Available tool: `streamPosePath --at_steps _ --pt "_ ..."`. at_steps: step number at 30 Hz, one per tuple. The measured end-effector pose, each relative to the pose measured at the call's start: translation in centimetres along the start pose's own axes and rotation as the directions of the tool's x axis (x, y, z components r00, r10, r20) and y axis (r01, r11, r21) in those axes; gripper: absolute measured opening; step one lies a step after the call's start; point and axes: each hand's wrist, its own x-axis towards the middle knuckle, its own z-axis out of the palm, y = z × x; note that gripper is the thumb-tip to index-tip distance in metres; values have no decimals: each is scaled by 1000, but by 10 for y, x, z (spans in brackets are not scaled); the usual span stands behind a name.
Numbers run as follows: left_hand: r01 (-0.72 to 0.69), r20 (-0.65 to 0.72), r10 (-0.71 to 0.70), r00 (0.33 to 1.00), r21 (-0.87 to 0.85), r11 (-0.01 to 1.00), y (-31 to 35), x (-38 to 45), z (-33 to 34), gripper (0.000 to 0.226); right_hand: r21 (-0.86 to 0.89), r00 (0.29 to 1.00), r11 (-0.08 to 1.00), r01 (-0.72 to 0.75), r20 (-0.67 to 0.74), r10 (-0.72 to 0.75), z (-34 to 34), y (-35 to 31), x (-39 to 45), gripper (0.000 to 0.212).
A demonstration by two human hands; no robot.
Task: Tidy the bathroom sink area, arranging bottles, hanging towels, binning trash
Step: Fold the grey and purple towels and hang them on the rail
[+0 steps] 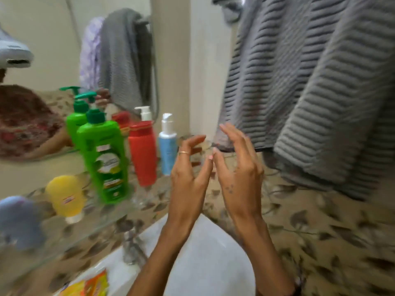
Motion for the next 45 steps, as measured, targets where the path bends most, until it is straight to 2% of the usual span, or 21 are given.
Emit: streamPosePath --at_steps 3,5,7,9,10,13,15,16,19,21,24,29,32,34,37,39,42,45 --pt "-160 103 158 982 12 987 29 18 18 36 -64 993 993 94 -70 -99 -26 -6 20 43" --pt "-232 150 221 964 60 971 30 35 26 41 -87 994 992 89 -59 -94 -28 -4 34 49" --pt "-237 197 216 956 88 967 39 51 29 45 -111 997 992 63 -37 -68 -28 -7 45 54" --pt "-434 143 425 894 35 900 111 84 65 47 -167 958 969 184 -192 -215 -88 -25 104 55" --pt "-447 172 437 883 27 894 113 85 65 47 -143 951 967 210 -199 -236 -90 -26 103 52" --pt "-499 180 490 853 7 866 126 94 65 41 -294 860 894 339 -287 -421 -93 -38 105 39" --pt "-502 179 490 853 29 864 135 97 67 38 -444 798 841 308 -361 -483 -98 -41 107 35" --pt "-505 185 494 850 18 863 144 100 72 37 -506 799 829 240 -383 -465 -104 -42 111 39" --pt "-513 185 495 849 60 856 171 113 86 34 -537 915 843 -26 -351 -196 -117 -32 139 73" --pt "-507 178 487 855 89 858 184 120 94 35 -473 957 876 -95 -286 -50 -118 -24 146 91" --pt "-468 161 445 881 156 870 199 129 104 41 -360 973 928 -97 -229 13 -114 -13 149 88" --pt "-330 169 285 943 381 864 216 135 125 69 -277 959 939 -201 -251 131 -95 -11 115 75" --pt "-255 192 189 963 427 867 215 131 135 86 -180 932 921 -345 -184 313 -86 -11 68 81" --pt "-250 187 183 965 446 860 207 127 137 91 -100 909 904 -415 -79 409 -93 -2 53 85" --pt "-297 110 279 954 478 826 199 123 132 84 16 921 932 -363 155 357 -116 11 54 78" --pt "-303 32 330 943 486 820 198 124 126 78 182 929 925 -332 230 289 -131 8 61 72" --pt "-314 -33 361 932 424 850 190 113 118 71 422 943 843 -333 152 297 -147 -4 73 60" --pt "-339 -48 381 923 362 868 173 89 114 66 489 956 826 -281 68 285 -153 -21 96 58"
